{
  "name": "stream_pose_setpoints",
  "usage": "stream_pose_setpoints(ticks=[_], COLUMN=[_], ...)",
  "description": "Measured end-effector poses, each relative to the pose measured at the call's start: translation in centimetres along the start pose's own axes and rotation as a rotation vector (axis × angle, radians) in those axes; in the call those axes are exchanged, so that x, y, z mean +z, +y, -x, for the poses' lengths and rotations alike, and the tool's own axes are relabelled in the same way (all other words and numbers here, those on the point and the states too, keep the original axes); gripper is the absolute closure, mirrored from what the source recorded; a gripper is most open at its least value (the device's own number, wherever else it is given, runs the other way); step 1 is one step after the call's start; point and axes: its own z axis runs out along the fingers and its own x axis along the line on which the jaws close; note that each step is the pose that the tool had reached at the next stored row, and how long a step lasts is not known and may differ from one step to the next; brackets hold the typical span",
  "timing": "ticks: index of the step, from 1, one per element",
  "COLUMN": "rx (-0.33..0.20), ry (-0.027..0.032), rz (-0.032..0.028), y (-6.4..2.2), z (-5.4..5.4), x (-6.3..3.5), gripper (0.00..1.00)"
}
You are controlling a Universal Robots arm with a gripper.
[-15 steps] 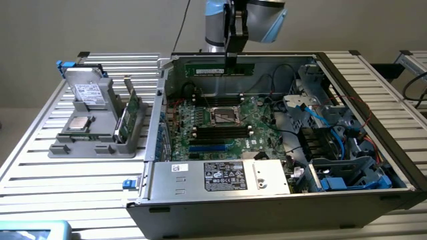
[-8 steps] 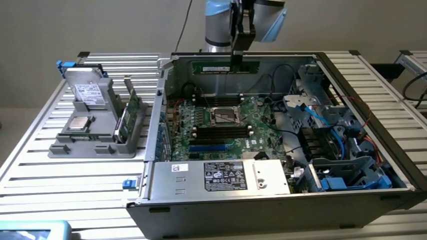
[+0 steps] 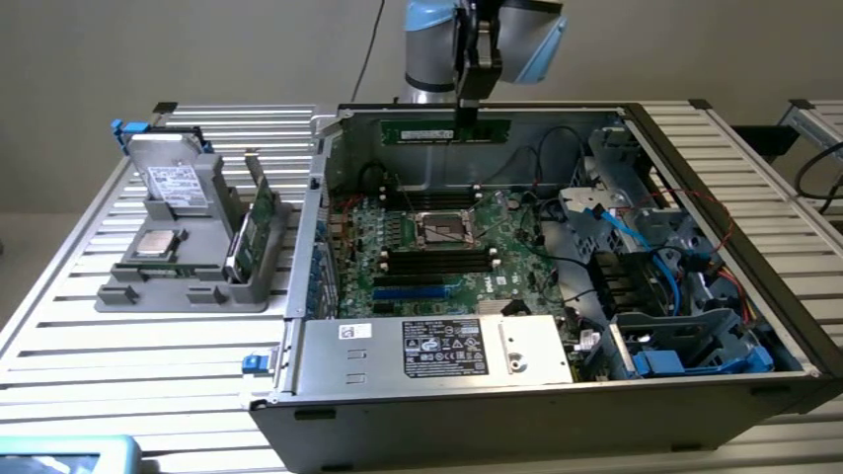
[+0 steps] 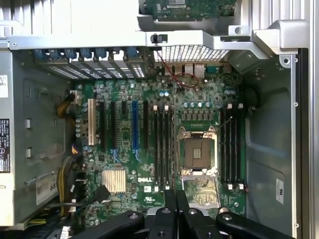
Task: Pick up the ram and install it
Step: 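Insert the ram into the slot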
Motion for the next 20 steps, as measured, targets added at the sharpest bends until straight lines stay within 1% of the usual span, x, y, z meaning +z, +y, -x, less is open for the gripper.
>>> stream_pose_setpoints(ticks=[7, 13, 14, 15, 16, 18, 19, 20], rx=[0.0, 0.0, 0.0, 0.0, 0.0, 0.0, 0.0, 0.0], ry=[-0.0001, 0.0, 0.001, 0.0044, 0.0106, 0.0257, 0.0309, 0.0327], rz=[0.0, 0.0, -0.0001, -0.0001, -0.0003, -0.0009, -0.001, -0.0011], y=[-0.07, -0.07, -0.07, -0.07, -0.06, -0.07, -0.07, -0.07], z=[0.7, 0.8, 0.8, 0.8, 0.9, 0.9, 0.9, 0.9], x=[0.79, 1.65, 1.79, 1.9, 1.96, 2.05, 2.1, 2.19], gripper=[0.88, 0.88, 0.88, 0.88, 0.88, 0.88, 0.88, 0.88])
